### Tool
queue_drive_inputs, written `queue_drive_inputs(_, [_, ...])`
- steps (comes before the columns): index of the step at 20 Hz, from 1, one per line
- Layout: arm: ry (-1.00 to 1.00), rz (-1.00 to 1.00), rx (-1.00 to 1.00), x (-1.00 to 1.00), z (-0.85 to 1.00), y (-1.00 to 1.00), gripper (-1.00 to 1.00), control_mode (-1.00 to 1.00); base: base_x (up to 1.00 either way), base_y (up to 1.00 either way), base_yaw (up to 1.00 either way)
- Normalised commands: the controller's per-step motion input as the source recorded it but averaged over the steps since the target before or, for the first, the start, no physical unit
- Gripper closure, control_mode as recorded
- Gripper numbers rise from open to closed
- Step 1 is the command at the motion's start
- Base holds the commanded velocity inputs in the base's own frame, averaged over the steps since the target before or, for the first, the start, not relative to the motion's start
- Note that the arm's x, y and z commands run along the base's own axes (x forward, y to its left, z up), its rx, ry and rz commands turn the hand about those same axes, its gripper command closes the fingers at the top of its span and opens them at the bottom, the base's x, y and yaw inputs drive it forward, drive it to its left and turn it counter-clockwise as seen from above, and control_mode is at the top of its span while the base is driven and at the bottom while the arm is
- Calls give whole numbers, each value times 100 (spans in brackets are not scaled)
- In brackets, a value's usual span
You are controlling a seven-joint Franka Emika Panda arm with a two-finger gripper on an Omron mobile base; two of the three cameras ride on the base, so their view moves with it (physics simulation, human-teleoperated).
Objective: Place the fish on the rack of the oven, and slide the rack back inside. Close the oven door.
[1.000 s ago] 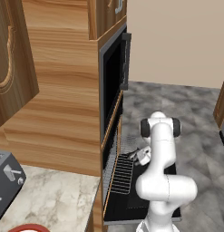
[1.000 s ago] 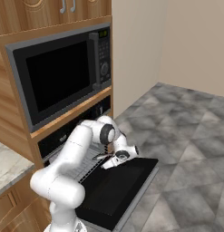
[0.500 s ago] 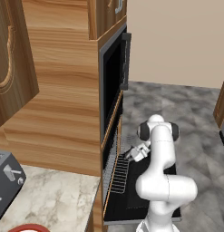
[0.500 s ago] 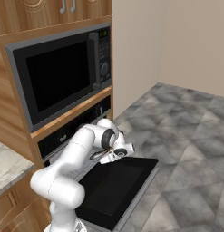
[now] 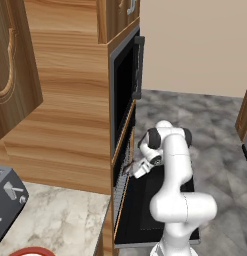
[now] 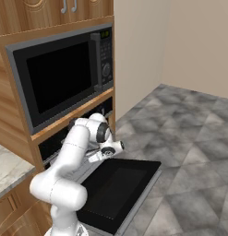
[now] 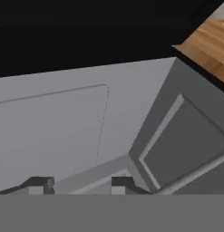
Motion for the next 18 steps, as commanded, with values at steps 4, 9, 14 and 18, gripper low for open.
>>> queue_drive_inputs(4, [0, -12, -28, 1, 100, 100, -100, -100, 0, 0, 0])
queue_drive_inputs(9, [-3, -7, -28, 1, 98, 86, -100, -100, 0, 0, 0])
queue_drive_inputs(14, [-7, 0, -21, -50, 89, -28, -100, -100, 0, 0, 0])
queue_drive_inputs(18, [-8, 0, -16, -63, 98, -75, -100, -100, 0, 0, 0])
